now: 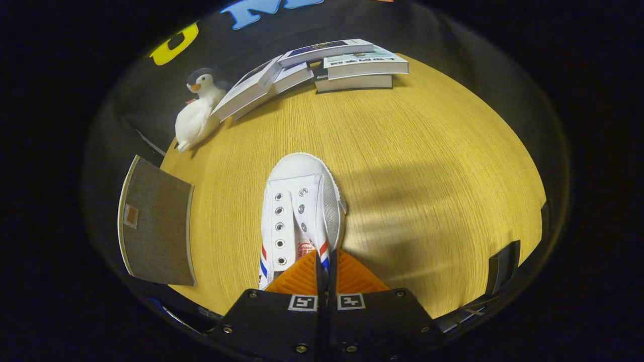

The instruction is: Open the storage box then place both shoes into the box .Put the left shoe in first, then the right shoe, with the right side of both shoes facing outward in a uniform manner.

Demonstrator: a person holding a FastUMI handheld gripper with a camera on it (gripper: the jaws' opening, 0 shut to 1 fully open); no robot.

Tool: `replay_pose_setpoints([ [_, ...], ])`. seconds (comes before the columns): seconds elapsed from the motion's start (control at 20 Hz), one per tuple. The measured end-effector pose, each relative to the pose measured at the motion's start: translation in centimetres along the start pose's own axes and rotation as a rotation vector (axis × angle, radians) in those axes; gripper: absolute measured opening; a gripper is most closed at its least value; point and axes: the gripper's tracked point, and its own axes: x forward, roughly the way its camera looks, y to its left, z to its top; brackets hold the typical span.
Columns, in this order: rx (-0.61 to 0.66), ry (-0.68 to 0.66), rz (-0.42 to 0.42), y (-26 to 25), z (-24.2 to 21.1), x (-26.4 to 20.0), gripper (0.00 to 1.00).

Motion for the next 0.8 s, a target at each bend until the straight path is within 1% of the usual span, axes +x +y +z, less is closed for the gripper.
replay_pose_setpoints([
  [0.1, 0.033, -0.018, 0.048, 1.0, 0.4, -0.8, 0.00],
  [0.25, 0.071, -0.048, 0.096, 2.8, 1.4, -2.5, 0.00],
  [0.45, 0.048, -0.078, 0.136, 5.5, 3.1, -5.2, 0.00],
  [0.8, 0.038, -0.083, 0.183, 10.9, 4.3, -8.7, 0.00],
])
